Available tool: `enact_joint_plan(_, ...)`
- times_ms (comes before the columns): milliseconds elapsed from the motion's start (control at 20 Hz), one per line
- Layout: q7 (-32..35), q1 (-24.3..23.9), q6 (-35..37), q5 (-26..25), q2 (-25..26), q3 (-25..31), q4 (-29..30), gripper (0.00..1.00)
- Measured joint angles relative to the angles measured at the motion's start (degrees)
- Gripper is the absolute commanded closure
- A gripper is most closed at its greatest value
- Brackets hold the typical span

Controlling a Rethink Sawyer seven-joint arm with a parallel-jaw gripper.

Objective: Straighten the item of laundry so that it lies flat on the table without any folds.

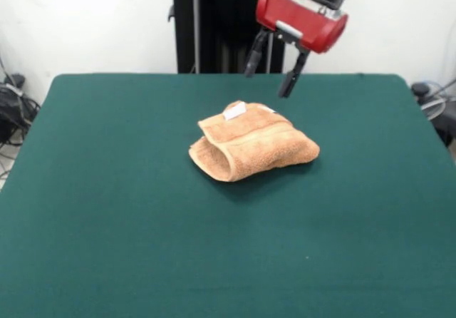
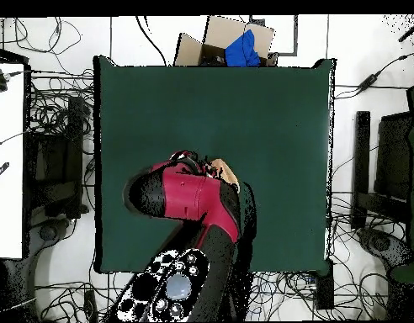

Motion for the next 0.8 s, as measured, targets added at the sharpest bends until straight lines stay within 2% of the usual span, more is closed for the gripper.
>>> enact_joint_plan(250,0.00,-1.19,-0.83,-1.45,0.07,-0.95,-0.74,0.00)
enact_joint_plan(550,-0.05,-8.16,-0.82,-3.65,-1.91,1.70,-0.82,0.00)
enact_joint_plan(600,-0.36,-12.08,-0.81,-4.44,-3.03,4.28,-0.80,0.00)
enact_joint_plan(750,-1.03,-16.89,-0.82,-5.06,-4.31,8.08,-0.80,0.00)
enact_joint_plan(800,-2.79,-22.56,-0.82,-5.55,-5.46,13.00,-0.79,0.00)
